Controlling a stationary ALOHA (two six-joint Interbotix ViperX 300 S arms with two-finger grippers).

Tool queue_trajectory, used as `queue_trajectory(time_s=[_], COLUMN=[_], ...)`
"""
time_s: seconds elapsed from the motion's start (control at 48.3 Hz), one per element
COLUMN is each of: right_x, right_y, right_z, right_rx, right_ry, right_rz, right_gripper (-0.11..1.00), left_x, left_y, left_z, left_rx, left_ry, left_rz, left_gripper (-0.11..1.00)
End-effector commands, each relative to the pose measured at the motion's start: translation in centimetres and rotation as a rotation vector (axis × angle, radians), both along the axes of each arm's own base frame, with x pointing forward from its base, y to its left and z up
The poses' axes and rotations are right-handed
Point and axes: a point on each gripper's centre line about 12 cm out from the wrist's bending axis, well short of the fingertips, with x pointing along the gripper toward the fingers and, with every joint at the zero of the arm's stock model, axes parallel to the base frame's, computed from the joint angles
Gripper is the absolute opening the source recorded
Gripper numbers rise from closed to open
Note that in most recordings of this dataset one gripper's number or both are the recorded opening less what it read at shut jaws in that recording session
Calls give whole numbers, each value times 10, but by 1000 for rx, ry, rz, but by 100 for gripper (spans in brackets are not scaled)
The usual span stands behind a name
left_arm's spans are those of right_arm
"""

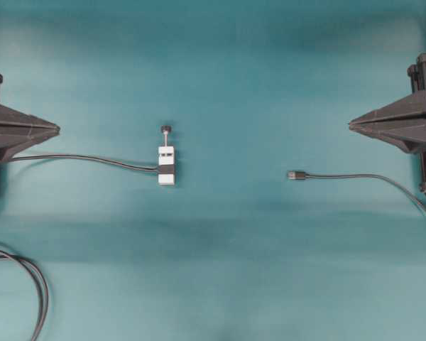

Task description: Insert the USB cable into the female connector supported by the left arm.

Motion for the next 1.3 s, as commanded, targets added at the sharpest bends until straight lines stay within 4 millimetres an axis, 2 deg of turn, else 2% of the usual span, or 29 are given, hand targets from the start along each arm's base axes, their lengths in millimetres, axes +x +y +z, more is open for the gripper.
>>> queue_trajectory(time_s=[0.0,0.31,0.476,0.745,0.952,1.014,1.076,1.283], right_x=[2,3,3,8,17,19,21,26], right_y=[1,2,2,2,2,2,2,2], right_z=[7,0,-1,1,-11,-16,-19,-29], right_rx=[8,89,108,142,234,240,243,245], right_ry=[-18,77,85,105,187,207,222,271], right_rz=[7,13,13,11,2,0,-2,-8], right_gripper=[0,0,0,0,0,0,0,0], left_x=[3,5,6,13,19,19,20,21], left_y=[0,0,-1,3,9,11,12,12], left_z=[13,6,4,-27,-33,-34,-36,-40], left_rx=[-6,20,3,-123,-140,-143,-146,-131], left_ry=[-28,106,121,328,369,379,391,407], left_rz=[-1,-1,-3,24,56,65,71,70], left_gripper=[1,1,1,1,3,10,21,81])
